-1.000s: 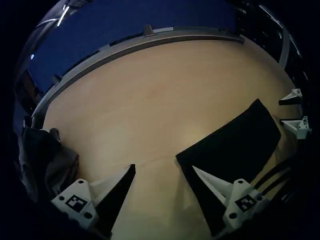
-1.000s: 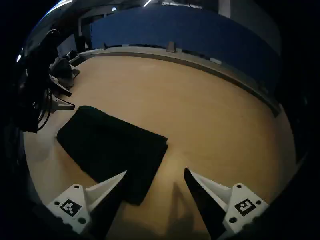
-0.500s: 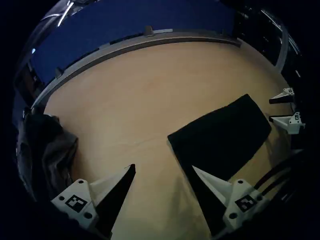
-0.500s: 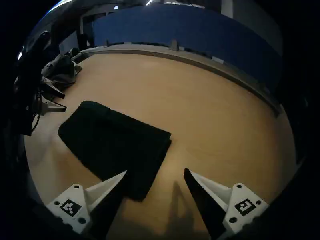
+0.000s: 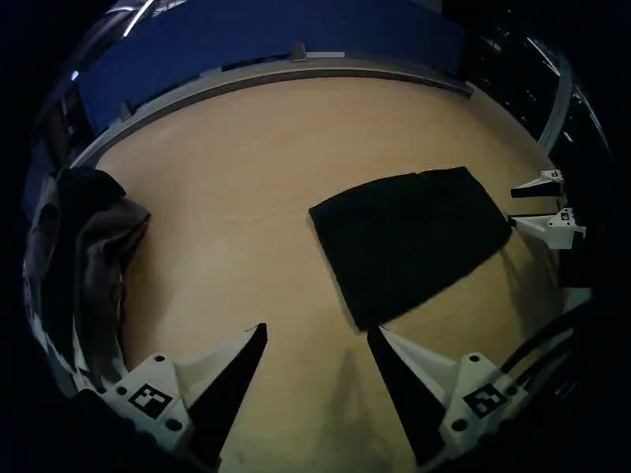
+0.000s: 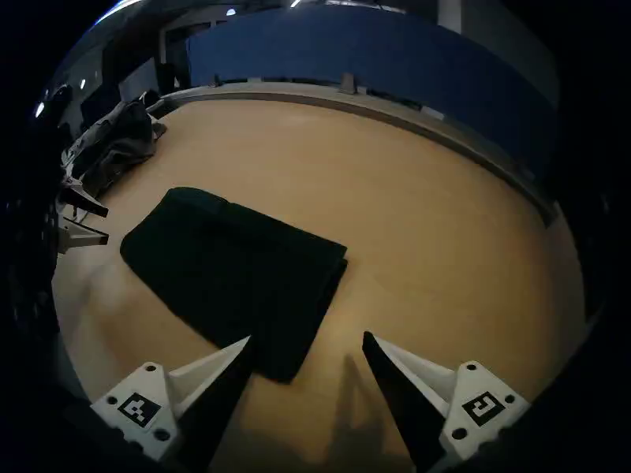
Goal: Fold towel
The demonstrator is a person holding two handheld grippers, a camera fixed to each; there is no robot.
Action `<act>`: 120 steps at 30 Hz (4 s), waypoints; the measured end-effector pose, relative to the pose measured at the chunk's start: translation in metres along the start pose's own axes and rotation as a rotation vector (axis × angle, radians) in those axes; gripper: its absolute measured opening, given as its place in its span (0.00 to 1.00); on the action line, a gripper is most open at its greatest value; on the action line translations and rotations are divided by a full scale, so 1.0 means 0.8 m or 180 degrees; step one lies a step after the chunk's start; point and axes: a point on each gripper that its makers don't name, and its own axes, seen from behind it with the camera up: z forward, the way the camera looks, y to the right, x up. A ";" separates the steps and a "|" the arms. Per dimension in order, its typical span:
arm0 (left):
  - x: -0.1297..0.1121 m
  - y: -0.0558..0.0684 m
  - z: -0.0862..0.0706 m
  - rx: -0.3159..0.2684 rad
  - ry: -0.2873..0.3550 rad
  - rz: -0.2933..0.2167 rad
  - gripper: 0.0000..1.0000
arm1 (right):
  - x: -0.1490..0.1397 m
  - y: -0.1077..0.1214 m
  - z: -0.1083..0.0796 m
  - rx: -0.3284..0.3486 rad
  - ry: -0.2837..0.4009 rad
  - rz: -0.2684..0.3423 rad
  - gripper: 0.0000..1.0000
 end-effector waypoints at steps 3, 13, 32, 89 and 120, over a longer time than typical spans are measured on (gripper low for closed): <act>-0.004 0.001 -0.006 0.0000 0.0017 -0.0023 0.94 | -0.005 -0.001 0.000 0.0013 -0.0013 -0.0015 1.00; -0.026 0.009 -0.030 0.0024 0.0052 -0.0109 0.94 | -0.024 -0.022 -0.003 0.0234 -0.0099 0.0000 0.86; -0.047 0.026 -0.054 -0.0022 0.0090 -0.0290 0.94 | -0.044 -0.034 0.005 0.0377 -0.0269 0.0208 0.32; -0.063 -0.003 -0.087 -0.0031 0.0228 -0.0539 0.94 | 0.148 -0.124 -0.020 0.0706 0.0337 -0.0528 0.02; -0.110 -0.044 -0.112 0.0082 0.0338 -0.0996 0.94 | 0.100 -0.329 0.083 0.1507 -0.0251 -0.1286 0.02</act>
